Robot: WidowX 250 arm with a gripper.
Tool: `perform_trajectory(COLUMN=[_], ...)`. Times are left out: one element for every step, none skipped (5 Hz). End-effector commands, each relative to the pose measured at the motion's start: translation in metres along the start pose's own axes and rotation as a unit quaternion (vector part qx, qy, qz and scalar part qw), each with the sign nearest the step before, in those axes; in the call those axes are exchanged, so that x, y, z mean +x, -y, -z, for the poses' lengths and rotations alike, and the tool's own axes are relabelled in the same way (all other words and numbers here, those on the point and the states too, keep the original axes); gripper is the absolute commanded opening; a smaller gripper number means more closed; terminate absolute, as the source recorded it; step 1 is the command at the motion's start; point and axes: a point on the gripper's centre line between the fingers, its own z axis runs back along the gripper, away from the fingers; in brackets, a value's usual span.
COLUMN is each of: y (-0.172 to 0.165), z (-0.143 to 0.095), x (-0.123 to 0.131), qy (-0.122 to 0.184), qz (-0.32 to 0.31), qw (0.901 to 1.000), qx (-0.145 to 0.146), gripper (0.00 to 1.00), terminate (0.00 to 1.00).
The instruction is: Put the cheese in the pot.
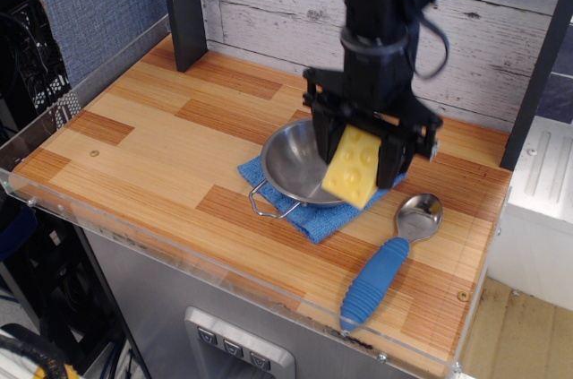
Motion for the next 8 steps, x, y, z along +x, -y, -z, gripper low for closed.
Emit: perform_trajectory(y=[-0.042,-0.081,-0.096,-0.092,-0.076,-0.057,-0.049,-0.051], z=[0.000,-0.007,0.007,0.018,0.007,-0.017,-0.025,-0.022], x=[0.009,0.024,0.027,0.023,0.019,0.011,0.004,0.001], qy=[0.030,0.042,0.021,0.003,0.018,0.051,0.054,0.028], qz=[-0.048,-0.095,-0.110,-0.104,-0.080,-0.057,-0.046,-0.052], qw=[0.9969,0.9926,0.9914,0.9925,0.9950,0.9961,0.9969,0.9978], qx=[0.055,0.062,0.067,0.065,0.057,0.044,0.035,0.029], gripper=[0.00,0.00,0.00,0.00,0.00,0.00,0.00,0.00], terminate=[0.00,0.00,0.00,0.00,0.00,0.00,0.00,0.00])
